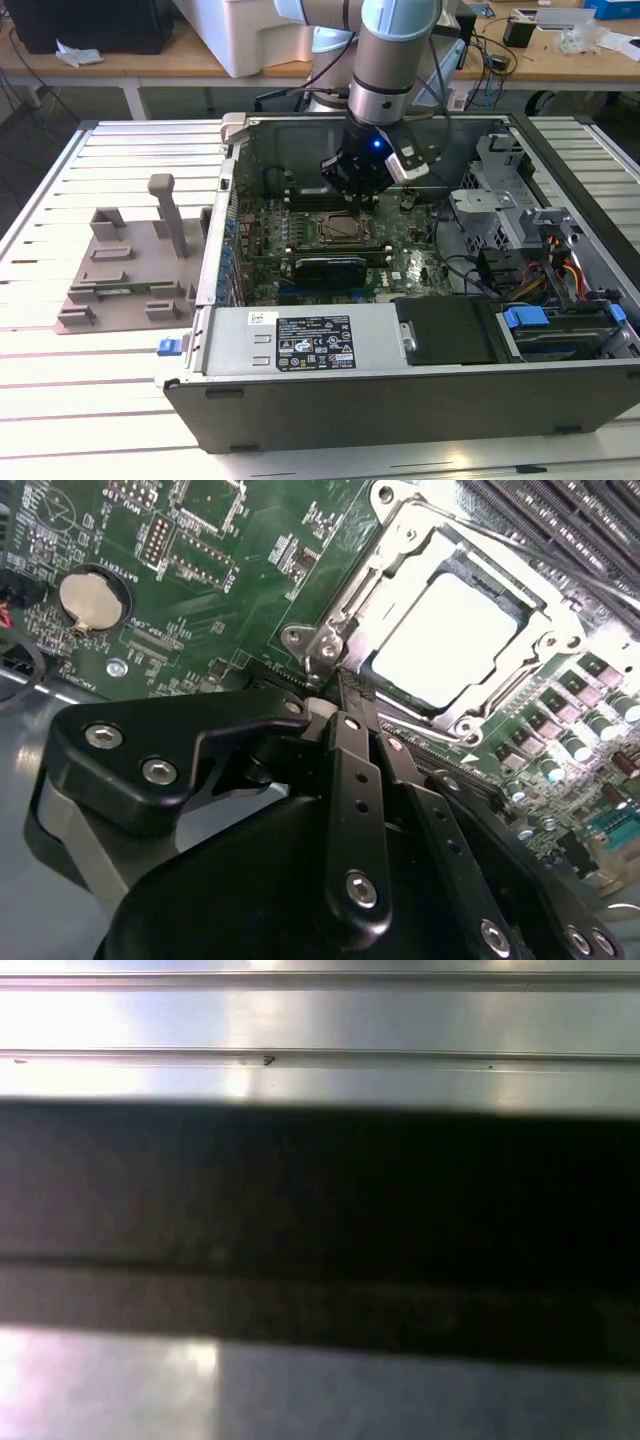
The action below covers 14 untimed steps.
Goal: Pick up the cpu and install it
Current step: 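Install the first cpu locking lever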
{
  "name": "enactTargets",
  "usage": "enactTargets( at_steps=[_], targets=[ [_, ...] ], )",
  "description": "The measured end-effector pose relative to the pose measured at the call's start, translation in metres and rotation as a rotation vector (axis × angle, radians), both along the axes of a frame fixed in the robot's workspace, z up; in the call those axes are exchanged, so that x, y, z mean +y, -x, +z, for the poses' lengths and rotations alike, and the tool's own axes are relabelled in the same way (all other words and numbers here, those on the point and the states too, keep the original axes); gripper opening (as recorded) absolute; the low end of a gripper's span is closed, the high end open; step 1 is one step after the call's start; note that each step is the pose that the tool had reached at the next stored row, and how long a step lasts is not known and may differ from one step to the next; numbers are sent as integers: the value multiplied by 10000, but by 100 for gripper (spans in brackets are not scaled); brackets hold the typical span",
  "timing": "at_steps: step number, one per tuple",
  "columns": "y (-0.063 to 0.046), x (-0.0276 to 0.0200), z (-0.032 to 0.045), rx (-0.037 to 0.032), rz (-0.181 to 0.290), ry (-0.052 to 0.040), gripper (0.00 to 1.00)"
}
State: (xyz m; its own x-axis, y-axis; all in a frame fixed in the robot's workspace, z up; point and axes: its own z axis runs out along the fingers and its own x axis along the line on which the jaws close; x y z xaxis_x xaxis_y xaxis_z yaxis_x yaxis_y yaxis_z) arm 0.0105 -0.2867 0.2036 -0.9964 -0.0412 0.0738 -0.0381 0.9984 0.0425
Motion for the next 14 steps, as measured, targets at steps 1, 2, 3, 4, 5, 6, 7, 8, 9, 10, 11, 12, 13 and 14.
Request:
enactTargets(
  at_steps=[1, 2, 3, 4, 5, 6, 7, 8, 9, 10, 11, 12, 13, 14],
  targets=[
    [0, -7, 0, 1, 0, 3, 11],
    [1, -12, -4, 1, 0, 4, 11],
    [1, -12, -4, 0, -1, 5, 11],
    [1, -12, -5, 1, -1, 4, 11],
    [3, -12, -5, -3, 0, 2, 11],
    [7, -12, -6, -8, 1, -2, 11],
    [32, -10, -6, -12, 1, -9, 11],
    [56, -9, -6, -15, 0, -16, 11],
    [103, -5, -7, -24, 1, -27, 11],
    [128, -3, -6, -24, -1, -29, 11],
    [155, -2, -5, -28, 1, -32, 11],
    [203, 0, -3, -44, -1, -37, 11],
    [242, 0, 0, -58, 1, -40, 11],
    [273, 0, 3, -70, 1, -42, 11]
  ],
)
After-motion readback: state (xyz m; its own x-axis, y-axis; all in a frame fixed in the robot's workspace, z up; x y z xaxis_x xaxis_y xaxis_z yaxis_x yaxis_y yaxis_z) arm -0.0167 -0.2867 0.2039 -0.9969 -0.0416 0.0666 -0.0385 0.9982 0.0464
